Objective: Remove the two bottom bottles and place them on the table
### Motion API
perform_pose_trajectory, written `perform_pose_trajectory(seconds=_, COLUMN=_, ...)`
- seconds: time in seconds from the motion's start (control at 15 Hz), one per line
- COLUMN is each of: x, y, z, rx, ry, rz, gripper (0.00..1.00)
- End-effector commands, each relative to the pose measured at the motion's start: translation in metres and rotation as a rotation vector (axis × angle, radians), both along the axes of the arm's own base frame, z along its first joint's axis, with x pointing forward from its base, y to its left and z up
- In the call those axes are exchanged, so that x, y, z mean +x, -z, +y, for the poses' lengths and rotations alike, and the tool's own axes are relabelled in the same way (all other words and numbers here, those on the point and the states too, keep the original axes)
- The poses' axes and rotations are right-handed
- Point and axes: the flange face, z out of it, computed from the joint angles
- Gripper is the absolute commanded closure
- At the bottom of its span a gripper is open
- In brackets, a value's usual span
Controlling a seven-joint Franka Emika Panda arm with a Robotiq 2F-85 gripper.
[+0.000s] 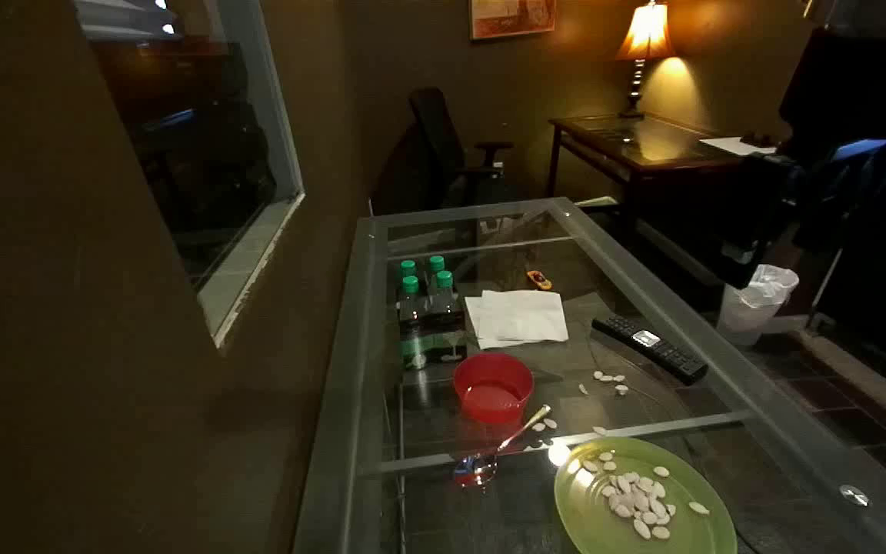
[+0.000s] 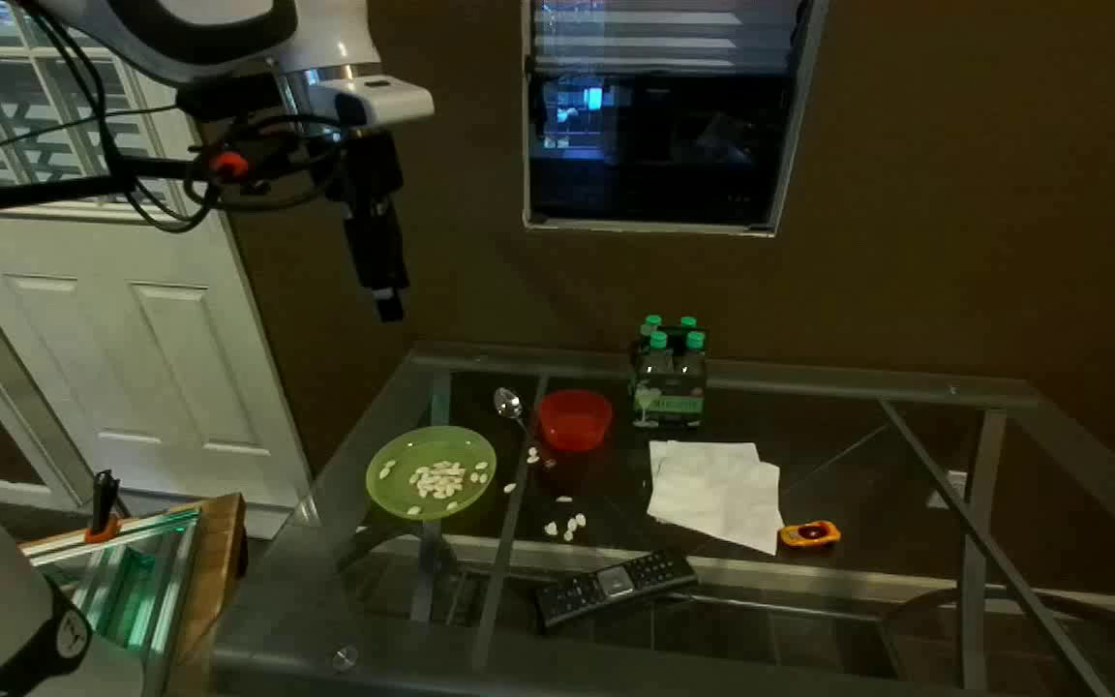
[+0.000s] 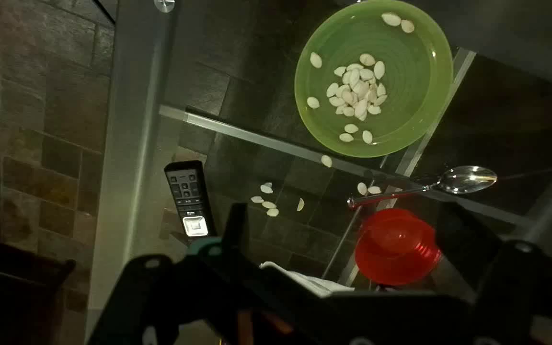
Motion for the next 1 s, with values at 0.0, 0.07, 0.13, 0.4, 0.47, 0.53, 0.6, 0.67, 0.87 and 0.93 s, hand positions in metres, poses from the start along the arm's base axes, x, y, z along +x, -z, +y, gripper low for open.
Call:
perform_pose_trajectory(seconds=0.0, x=0.000, y=-0.001, z=0.000, rx=0.000, ry=0.000, rz=0.001, gripper=0.00)
perform_pose_trajectory(seconds=0.07, x=0.000, y=-0.001, z=0.000, rx=0.000, ry=0.000, rz=0.001, gripper=0.00)
perform_pose_trajectory(seconds=0.13, x=0.000, y=-0.001, z=0.000, rx=0.000, ry=0.000, rz=0.001, gripper=0.00)
perform_pose_trajectory(seconds=0.4, x=0.021, y=-0.004, z=-0.014, rx=0.030, ry=-0.056, rz=0.028, gripper=0.00)
perform_pose_trajectory(seconds=0.47, x=0.031, y=-0.005, z=-0.021, rx=0.032, ry=-0.083, rz=0.042, gripper=0.00)
perform_pose_trajectory(seconds=0.53, x=0.045, y=-0.006, z=-0.029, rx=-0.011, ry=-0.115, rz=0.045, gripper=0.00)
perform_pose_trajectory(seconds=0.6, x=0.060, y=-0.005, z=-0.034, rx=0.012, ry=-0.194, rz=0.072, gripper=0.00)
perform_pose_trajectory(seconds=0.67, x=0.074, y=-0.006, z=-0.035, rx=0.017, ry=-0.239, rz=0.086, gripper=0.00)
perform_pose_trajectory(seconds=0.87, x=0.115, y=0.006, z=-0.025, rx=0.057, ry=-0.384, rz=0.117, gripper=0.00)
perform_pose_trajectory(seconds=0.93, x=0.126, y=0.012, z=-0.017, rx=0.068, ry=-0.433, rz=0.127, gripper=0.00)
